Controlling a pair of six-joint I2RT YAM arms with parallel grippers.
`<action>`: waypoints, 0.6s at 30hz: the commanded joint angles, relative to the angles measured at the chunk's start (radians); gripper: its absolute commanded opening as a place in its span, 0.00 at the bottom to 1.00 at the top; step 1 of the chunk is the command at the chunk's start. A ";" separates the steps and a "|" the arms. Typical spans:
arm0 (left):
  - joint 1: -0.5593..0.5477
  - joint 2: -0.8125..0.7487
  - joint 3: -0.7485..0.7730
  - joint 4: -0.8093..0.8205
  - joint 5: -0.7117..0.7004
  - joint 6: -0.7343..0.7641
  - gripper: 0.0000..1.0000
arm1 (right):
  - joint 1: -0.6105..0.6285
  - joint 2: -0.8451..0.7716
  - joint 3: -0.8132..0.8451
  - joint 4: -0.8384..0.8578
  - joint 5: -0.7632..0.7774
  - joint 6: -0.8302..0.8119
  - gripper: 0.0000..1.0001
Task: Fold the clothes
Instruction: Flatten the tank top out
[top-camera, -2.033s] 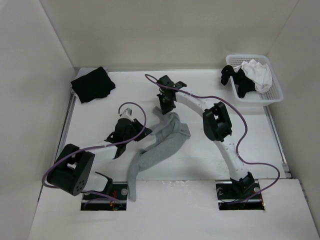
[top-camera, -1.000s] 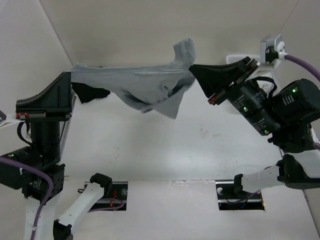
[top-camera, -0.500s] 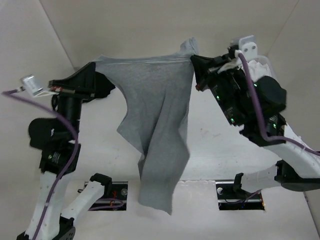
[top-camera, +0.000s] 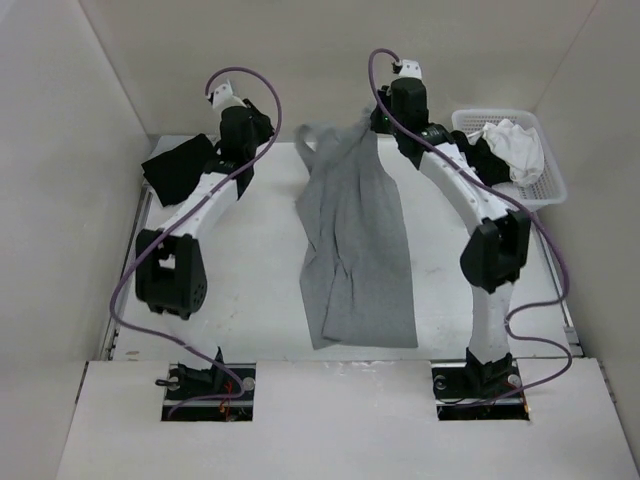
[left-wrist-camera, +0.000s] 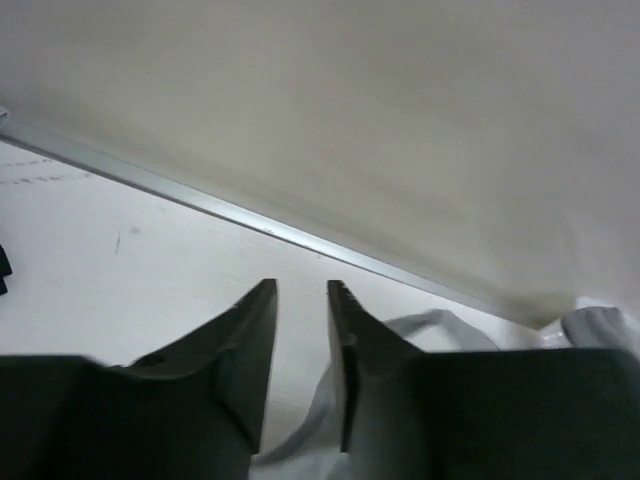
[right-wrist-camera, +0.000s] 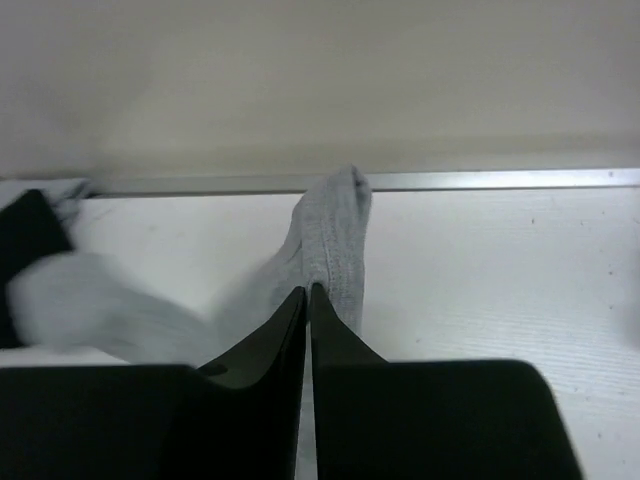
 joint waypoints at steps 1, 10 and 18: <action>0.022 0.020 0.151 0.003 -0.008 0.064 0.28 | -0.073 0.086 0.200 0.008 -0.044 0.092 0.16; -0.138 -0.316 -0.499 0.003 -0.098 -0.068 0.29 | -0.054 -0.189 -0.306 0.092 -0.058 0.196 0.27; -0.465 -0.754 -0.976 -0.372 -0.042 -0.319 0.16 | 0.172 -0.613 -1.054 0.333 0.003 0.288 0.01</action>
